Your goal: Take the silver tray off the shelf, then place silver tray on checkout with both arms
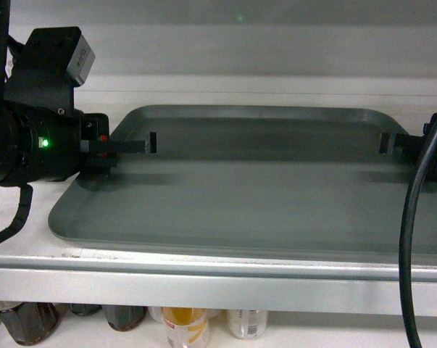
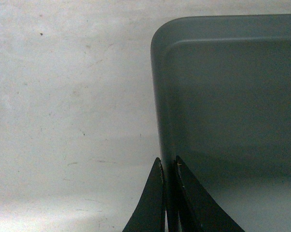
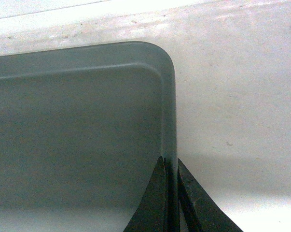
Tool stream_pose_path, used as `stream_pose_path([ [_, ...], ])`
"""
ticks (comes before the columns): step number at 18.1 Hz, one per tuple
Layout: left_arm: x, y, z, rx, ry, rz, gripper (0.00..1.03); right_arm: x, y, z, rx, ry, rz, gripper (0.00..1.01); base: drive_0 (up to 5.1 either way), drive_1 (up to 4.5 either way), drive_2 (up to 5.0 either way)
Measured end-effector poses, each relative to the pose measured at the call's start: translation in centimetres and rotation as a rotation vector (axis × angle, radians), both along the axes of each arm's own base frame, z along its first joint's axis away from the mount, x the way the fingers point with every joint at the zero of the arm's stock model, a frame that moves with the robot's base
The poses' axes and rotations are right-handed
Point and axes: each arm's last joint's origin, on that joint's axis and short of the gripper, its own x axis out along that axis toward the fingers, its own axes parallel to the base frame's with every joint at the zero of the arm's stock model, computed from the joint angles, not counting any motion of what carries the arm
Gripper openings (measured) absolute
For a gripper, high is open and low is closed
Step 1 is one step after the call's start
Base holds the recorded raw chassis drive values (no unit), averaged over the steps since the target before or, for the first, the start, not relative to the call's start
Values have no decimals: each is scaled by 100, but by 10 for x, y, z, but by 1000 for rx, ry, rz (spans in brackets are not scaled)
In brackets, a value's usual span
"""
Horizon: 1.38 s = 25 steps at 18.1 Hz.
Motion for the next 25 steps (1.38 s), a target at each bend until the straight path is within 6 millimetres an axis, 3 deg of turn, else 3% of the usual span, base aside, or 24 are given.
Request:
stream_pose_path([
  [11, -26, -1, 18, 48, -29, -7, 3, -28, 3, 38, -19, -77, 2, 3, 0, 0, 0],
  [13, -44, 5, 52, 30, -91, 4, 3, -45, 10, 62, -18, -122, 12, 3, 0, 0, 0],
  [14, -53, 8, 64, 28, -105, 8, 3, -52, 13, 65, -17, -94, 6, 3, 0, 0, 0],
  [19, -58, 9, 55, 50, 8, -6, 3, -57, 14, 66, -43, 29, 4, 3, 0, 0, 0],
  [25, -58, 6, 53, 47, 10, -7, 3, -57, 14, 66, -52, 31, -5, 3, 0, 0, 0],
])
